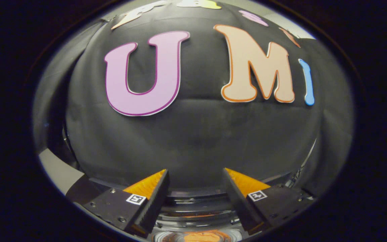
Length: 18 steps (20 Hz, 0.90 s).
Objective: Put the clothes into the washing machine and then close the washing machine lid.
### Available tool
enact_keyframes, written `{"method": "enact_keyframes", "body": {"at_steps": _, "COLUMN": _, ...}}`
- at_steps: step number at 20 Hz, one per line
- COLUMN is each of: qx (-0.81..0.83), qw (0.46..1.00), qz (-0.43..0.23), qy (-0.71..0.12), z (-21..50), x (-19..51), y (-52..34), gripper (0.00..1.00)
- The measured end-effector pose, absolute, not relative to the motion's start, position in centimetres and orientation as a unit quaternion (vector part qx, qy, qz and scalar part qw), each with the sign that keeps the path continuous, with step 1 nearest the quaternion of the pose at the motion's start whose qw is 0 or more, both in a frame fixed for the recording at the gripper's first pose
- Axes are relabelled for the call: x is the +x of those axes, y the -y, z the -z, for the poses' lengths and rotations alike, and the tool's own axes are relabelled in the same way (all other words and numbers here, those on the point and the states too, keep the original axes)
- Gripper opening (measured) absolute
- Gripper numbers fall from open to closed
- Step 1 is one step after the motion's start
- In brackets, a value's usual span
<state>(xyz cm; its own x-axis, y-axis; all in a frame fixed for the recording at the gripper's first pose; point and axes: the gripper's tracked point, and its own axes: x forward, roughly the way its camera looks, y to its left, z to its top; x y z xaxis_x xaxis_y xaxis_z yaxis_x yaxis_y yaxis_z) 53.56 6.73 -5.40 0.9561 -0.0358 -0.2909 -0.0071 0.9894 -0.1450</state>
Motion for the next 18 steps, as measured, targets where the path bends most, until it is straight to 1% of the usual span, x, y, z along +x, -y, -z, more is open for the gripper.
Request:
{"method": "enact_keyframes", "body": {"at_steps": 1, "qx": -0.067, "qw": 0.989, "qz": 0.007, "qy": -0.132, "z": 4.7, "x": 53.4, "y": -6.7, "gripper": 0.96}}
{"method": "enact_keyframes", "body": {"at_steps": 2, "qx": -0.059, "qw": 0.988, "qz": 0.007, "qy": -0.141, "z": 5.2, "x": 52.8, "y": -6.9, "gripper": 0.96}}
{"method": "enact_keyframes", "body": {"at_steps": 7, "qx": -0.062, "qw": 0.992, "qz": 0.004, "qy": -0.111, "z": 4.6, "x": 49.7, "y": -6.8, "gripper": 0.96}}
{"method": "enact_keyframes", "body": {"at_steps": 12, "qx": -0.064, "qw": 0.993, "qz": 0.01, "qy": -0.099, "z": 4.4, "x": 48.0, "y": -6.7, "gripper": 0.96}}
{"method": "enact_keyframes", "body": {"at_steps": 15, "qx": -0.065, "qw": 0.994, "qz": 0.012, "qy": -0.092, "z": 4.6, "x": 45.6, "y": -6.9, "gripper": 0.96}}
{"method": "enact_keyframes", "body": {"at_steps": 18, "qx": -0.063, "qw": 0.994, "qz": 0.007, "qy": -0.094, "z": 4.6, "x": 45.2, "y": -7.0, "gripper": 0.96}}
